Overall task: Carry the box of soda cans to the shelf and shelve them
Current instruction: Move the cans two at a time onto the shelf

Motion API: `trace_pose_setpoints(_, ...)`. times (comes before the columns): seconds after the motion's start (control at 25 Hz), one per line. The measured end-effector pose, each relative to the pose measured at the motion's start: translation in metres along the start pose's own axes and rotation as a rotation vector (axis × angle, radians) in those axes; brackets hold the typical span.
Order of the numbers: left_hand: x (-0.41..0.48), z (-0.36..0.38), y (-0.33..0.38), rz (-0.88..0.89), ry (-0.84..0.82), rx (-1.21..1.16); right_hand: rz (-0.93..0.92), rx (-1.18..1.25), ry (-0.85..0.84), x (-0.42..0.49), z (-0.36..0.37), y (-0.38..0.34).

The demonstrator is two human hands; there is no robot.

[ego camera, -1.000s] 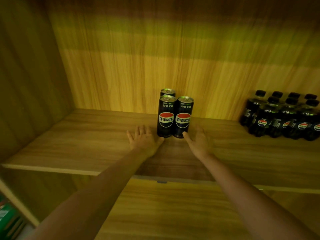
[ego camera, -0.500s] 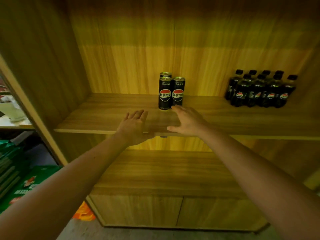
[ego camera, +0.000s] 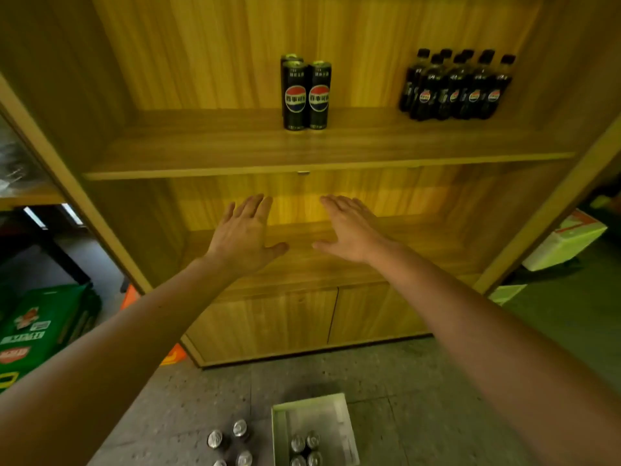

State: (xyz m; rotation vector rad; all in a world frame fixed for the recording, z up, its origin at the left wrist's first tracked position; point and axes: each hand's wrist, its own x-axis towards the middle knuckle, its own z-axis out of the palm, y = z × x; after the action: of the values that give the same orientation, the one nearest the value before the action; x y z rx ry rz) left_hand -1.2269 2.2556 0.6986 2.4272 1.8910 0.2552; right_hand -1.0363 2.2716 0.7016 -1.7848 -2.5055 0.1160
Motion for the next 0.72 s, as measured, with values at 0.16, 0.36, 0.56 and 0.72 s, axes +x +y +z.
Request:
trace_pose_setpoints(0.16, -0.031, 0.060, -0.003, -0.017, -0.043, -0.052, -0.003, -0.023, -0.055, -0.028, 0.066, -0.001)
trace_pose_setpoints(0.36, -0.058, 0.162, -0.004, -0.048, -0.089, -0.071, -0.007, -0.006, -0.113, -0.048, 0.174, 0.016)
trace_pose_setpoints(0.56, -0.087, 0.320, -0.009, -0.075, -0.160, -0.116, -0.038, 0.019, -0.143, -0.073, 0.336, 0.042)
trace_pose_setpoints(0.72, -0.124, 0.472, -0.027, -0.080, -0.259, -0.121, -0.007, 0.055, -0.178, -0.096, 0.493, 0.055)
